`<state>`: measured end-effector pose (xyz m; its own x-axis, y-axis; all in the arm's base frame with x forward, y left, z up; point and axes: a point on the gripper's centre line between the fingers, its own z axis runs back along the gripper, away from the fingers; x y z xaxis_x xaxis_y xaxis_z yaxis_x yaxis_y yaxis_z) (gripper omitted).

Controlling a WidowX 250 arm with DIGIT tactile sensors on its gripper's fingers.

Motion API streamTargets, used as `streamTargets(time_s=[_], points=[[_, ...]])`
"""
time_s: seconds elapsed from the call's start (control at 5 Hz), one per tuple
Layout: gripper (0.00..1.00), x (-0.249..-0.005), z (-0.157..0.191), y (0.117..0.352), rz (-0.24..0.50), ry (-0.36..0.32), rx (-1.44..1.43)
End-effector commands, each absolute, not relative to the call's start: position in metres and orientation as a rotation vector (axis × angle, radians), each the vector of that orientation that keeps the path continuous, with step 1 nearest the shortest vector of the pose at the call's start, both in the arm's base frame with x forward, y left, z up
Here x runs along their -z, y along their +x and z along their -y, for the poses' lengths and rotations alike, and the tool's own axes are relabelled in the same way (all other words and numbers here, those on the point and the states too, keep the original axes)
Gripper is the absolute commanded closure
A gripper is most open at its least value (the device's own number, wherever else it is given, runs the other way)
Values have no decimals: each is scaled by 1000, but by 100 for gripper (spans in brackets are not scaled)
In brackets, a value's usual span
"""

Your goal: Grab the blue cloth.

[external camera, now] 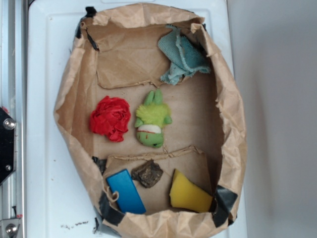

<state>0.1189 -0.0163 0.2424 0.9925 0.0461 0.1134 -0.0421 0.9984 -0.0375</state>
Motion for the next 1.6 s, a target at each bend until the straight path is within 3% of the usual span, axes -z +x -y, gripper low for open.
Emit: streamTargets(time_s=[0.0, 0.2, 0.6, 1.0, 1.4], points=[[0, -242, 16, 119, 114, -35, -44], [0, -231, 16, 164, 186, -37, -95], [0, -198, -12, 228, 252, -42, -129], [0, -153, -39, 264, 322, 67, -248], [0, -145, -46, 283, 329, 155, -342]])
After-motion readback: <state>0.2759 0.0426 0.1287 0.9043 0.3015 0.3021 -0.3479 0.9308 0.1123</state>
